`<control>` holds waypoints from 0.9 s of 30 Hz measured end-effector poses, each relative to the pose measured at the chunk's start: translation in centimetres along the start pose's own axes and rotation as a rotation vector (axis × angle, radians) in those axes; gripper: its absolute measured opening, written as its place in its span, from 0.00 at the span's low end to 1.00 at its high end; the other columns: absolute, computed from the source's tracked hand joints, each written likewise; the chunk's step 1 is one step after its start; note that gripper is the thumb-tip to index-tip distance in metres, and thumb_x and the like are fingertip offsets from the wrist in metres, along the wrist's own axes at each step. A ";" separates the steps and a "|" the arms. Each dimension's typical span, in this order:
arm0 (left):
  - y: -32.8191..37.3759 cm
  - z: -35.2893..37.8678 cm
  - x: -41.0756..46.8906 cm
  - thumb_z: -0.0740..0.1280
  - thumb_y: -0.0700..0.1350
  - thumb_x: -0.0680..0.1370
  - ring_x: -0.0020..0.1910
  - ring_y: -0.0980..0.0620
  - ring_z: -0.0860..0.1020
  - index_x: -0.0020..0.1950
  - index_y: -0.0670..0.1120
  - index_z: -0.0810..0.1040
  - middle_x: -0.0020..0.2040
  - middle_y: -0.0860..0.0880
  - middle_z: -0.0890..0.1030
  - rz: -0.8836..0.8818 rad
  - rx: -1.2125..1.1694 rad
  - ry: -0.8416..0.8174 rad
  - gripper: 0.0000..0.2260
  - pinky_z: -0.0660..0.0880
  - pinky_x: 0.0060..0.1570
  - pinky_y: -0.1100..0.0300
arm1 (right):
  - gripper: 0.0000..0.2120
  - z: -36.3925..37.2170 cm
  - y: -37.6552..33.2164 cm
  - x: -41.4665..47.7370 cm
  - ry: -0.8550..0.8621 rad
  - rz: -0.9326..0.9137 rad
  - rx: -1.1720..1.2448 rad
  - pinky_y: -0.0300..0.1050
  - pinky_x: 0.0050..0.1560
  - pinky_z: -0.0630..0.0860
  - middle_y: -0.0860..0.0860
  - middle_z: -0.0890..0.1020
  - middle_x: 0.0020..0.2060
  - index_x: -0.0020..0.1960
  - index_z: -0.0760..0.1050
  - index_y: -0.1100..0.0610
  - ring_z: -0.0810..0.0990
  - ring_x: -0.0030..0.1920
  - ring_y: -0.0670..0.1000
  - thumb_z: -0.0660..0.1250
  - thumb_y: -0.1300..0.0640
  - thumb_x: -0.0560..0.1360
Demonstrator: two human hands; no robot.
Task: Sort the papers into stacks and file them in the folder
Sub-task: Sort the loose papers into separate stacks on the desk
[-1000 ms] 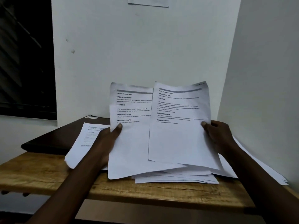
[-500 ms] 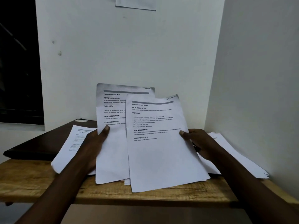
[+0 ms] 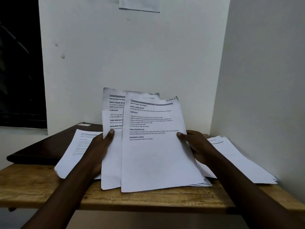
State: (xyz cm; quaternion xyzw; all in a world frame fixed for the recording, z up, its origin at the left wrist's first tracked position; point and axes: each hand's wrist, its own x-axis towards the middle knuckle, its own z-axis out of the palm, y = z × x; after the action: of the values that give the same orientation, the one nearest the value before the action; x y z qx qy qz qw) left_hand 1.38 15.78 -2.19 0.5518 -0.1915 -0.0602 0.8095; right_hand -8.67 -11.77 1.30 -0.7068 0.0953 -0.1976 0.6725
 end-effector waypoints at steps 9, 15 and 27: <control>2.4 -0.4 0.0 0.59 0.61 0.80 0.57 0.45 0.83 0.64 0.49 0.78 0.58 0.46 0.84 -0.055 0.002 -0.033 0.21 0.79 0.56 0.47 | 0.05 5.9 -0.2 1.9 0.018 -0.011 -0.037 0.57 0.53 0.79 0.59 0.84 0.47 0.51 0.78 0.59 0.83 0.45 0.59 0.66 0.60 0.78; 6.7 -4.5 2.2 0.71 0.44 0.78 0.56 0.45 0.78 0.74 0.48 0.65 0.60 0.44 0.77 0.102 0.361 0.279 0.27 0.76 0.48 0.54 | 0.17 11.5 -0.3 3.6 -0.035 -0.034 -0.182 0.49 0.40 0.74 0.61 0.82 0.40 0.45 0.77 0.67 0.80 0.39 0.57 0.66 0.56 0.62; 3.7 -10.5 2.3 0.73 0.34 0.73 0.55 0.49 0.75 0.55 0.49 0.76 0.50 0.55 0.77 0.226 1.005 0.243 0.15 0.69 0.59 0.57 | 0.23 16.0 2.1 3.9 0.038 -0.169 -0.681 0.49 0.60 0.74 0.58 0.78 0.61 0.66 0.69 0.61 0.76 0.61 0.57 0.70 0.56 0.74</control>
State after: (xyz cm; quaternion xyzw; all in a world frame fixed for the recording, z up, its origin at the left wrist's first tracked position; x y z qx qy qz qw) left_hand 7.05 25.59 -1.54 0.8506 -0.1599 0.1909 0.4631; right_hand 1.66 1.15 -0.50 -0.8922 0.1097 -0.2225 0.3774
